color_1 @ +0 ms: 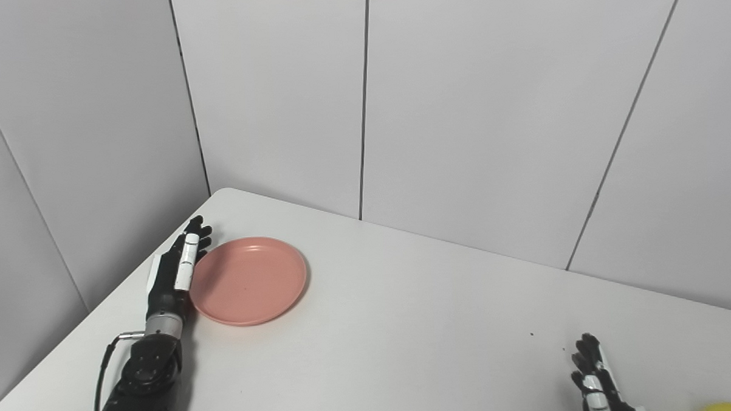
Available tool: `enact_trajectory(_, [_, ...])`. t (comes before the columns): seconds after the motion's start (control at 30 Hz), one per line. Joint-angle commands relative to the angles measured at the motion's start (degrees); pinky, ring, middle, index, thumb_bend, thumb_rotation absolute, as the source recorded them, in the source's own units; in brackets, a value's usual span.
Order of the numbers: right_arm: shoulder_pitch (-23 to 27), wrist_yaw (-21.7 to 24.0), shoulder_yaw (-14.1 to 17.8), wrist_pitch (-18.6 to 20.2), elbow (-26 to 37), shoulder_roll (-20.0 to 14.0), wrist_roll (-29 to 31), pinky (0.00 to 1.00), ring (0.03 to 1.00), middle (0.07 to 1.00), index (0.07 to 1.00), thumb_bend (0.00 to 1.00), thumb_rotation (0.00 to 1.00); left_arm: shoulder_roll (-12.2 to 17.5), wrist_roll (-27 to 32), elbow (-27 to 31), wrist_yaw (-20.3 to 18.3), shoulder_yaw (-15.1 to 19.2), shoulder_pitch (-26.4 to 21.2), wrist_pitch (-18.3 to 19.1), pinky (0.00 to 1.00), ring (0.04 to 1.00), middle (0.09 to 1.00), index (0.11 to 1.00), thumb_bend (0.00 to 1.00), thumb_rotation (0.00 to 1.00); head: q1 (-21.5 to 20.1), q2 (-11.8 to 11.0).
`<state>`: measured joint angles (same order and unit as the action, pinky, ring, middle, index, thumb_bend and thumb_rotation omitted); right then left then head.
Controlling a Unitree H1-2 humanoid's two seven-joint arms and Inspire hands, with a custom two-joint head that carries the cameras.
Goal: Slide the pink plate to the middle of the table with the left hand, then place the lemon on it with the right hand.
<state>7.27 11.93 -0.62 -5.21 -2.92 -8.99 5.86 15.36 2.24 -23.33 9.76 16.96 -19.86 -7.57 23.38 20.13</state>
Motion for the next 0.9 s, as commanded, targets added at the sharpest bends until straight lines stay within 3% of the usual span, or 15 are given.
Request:
enact_trajectory(0.0, [-0.4,0.3,0.5,-1.4,1.3,-0.2,1.0,1.00,1.000,1.000,1.000,0.42,1.00,0.4,0.7,2.5,-0.9,-0.5,-1.0,-0.4,0.87,0.877,0.877,0.872,0.72,1.00,-0.1,0.2])
enact_trajectory(0.3, [-0.5,-0.2,0.5,-1.3,2.0,-0.2,0.2,1.00,1.000,1.000,1.000,0.41,1.00,-1.5,5.1,5.8,-3.1,-1.0,-0.2,2.4,0.84,0.845,0.854,0.857,0.75,1.00,-0.4,0.7])
enact_trajectory(0.57, [-0.7,-0.5,0.4,-0.2,2.9,-0.2,0.0,1.00,1.000,1.000,1.000,0.43,1.00,-2.3,6.5,6.4,-5.6,-2.4,0.0,1.9,0.83,0.840,0.841,0.837,0.79,1.00,-0.5,0.9])
enact_trajectory(0.67, [-0.7,-0.7,0.5,0.2,3.3,-0.1,0.1,1.00,1.000,1.000,1.000,0.42,1.00,-2.8,8.1,7.0,-6.8,-2.8,0.0,3.2,0.85,0.851,0.848,0.842,0.81,1.00,-0.9,1.3])
enact_trajectory(0.87, [-0.6,-1.2,0.8,0.6,2.9,0.2,0.3,1.00,1.000,1.000,1.000,0.46,1.00,-4.0,9.3,7.7,-8.8,-4.1,-0.1,4.7,0.87,0.869,0.861,0.853,0.77,1.00,-1.0,1.3])
